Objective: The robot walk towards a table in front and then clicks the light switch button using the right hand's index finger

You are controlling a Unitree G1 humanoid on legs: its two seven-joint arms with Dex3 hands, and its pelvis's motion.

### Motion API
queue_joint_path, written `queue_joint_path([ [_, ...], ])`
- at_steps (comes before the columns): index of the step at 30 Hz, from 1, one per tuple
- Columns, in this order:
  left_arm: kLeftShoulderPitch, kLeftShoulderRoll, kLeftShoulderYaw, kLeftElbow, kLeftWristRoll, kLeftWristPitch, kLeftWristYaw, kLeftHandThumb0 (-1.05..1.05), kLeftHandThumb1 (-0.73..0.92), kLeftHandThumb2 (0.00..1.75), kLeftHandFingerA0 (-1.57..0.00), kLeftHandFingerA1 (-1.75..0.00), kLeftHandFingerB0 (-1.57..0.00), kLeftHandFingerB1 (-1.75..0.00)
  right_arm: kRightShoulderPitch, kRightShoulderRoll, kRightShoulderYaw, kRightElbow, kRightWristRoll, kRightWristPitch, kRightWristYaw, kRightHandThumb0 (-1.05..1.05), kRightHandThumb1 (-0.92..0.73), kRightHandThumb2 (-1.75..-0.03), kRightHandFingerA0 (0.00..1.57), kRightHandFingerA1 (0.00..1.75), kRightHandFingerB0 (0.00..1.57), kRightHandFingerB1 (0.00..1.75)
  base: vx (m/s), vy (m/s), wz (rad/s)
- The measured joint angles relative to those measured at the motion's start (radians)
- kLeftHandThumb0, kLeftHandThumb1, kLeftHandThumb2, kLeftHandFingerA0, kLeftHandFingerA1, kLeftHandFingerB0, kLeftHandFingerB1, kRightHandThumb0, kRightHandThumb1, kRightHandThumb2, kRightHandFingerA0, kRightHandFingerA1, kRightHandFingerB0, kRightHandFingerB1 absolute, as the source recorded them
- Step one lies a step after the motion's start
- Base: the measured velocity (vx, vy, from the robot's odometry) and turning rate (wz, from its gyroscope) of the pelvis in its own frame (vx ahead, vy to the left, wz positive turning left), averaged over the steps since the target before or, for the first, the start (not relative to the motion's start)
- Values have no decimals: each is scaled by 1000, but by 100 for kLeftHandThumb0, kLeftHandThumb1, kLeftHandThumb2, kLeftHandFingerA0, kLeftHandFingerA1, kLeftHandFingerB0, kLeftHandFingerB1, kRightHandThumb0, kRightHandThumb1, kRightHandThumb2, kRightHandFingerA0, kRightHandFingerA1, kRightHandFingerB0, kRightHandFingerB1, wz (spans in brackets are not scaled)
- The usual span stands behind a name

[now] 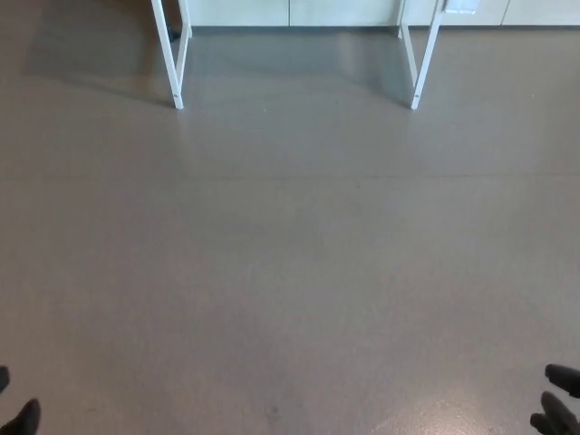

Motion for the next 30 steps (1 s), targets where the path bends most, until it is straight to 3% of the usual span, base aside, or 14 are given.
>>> queue_joint_path([
  [7,137,-3,-5,-44,-35,33,-48,-36,72,72,-28,-47,-17,-39,131,14,-9,-4,31,-43,42,-50,-59,-58,71,49,57,43,0,0,0],
  [8,164,-2,-8,-36,-37,33,-58,-27,51,94,-26,-57,-9,-48,162,15,-9,-4,33,-50,47,-50,-60,-59,69,49,57,43,0,0,0],
  [9,187,-4,-9,-32,-38,32,-66,-27,51,94,-26,-57,-9,-48,188,16,-8,-3,35,-59,53,-50,-60,-59,69,49,57,43,0,0,0],
  [10,205,-5,-9,-31,-39,32,-72,-33,69,60,-32,-44,-20,-35,207,16,-8,-2,35,-65,58,-50,-61,-59,70,50,58,43,0,0,0],
  [13,256,-11,-16,-22,-39,20,-87,-38,63,71,-24,-45,-18,-40,265,17,-6,-1,36,-91,69,-49,-59,-58,67,49,54,42,0,0,0],
  [14,265,-11,-18,-19,-39,17,-91,-32,69,60,-29,-43,-19,-34,276,17,-4,3,36,-99,73,-48,-61,-57,70,48,56,41,0,0,0],
  [16,285,-13,-24,-10,-39,6,-102,-32,69,61,-32,-43,-21,-34,291,17,-1,31,36,-126,80,-48,-60,-58,67,48,54,42,0,0,0],
  [17,291,-15,-25,-8,-39,2,-104,-27,49,93,-28,-58,-11,-48,293,16,-1,45,35,-135,81,-47,-60,-58,70,49,55,42,0,0,0],
  [18,295,-15,-27,-1,-39,-4,-107,-31,68,60,-36,-45,-24,-35,296,16,-1,61,36,-145,82,-47,-59,-58,71,48,57,42,0,0,0],
  [26,297,-16,-36,33,-37,-29,-112,-34,70,61,-33,-44,-22,-35,296,10,5,129,32,-199,90,-53,-57,-58,68,50,56,43,32,-5,-4],
  [27,298,-16,-40,38,-37,-31,-115,-29,47,91,-28,-57,-13,-49,291,7,6,143,32,-211,90,-53,-57,-57,70,50,57,43,85,-12,21],
  [28,296,-14,-41,38,-37,-35,-117,-29,47,91,-28,-57,-13,-49,287,5,7,157,31,-220,90,-53,-57,-57,70,50,57,43,-157,-17,25],
  [29,296,-12,-40,37,-37,-38,-117,-35,68,62,-35,-44,-24,-36,282,5,10,169,30,-225,90,-53,-57,-57,70,50,57,42,-1,30,14],
  [30,294,-10,-40,36,-37,-43,-117,-34,68,61,-38,-45,-23,-35,279,3,12,179,30,-231,90,-52,-57,-58,71,50,55,42,-24,2,47],
])
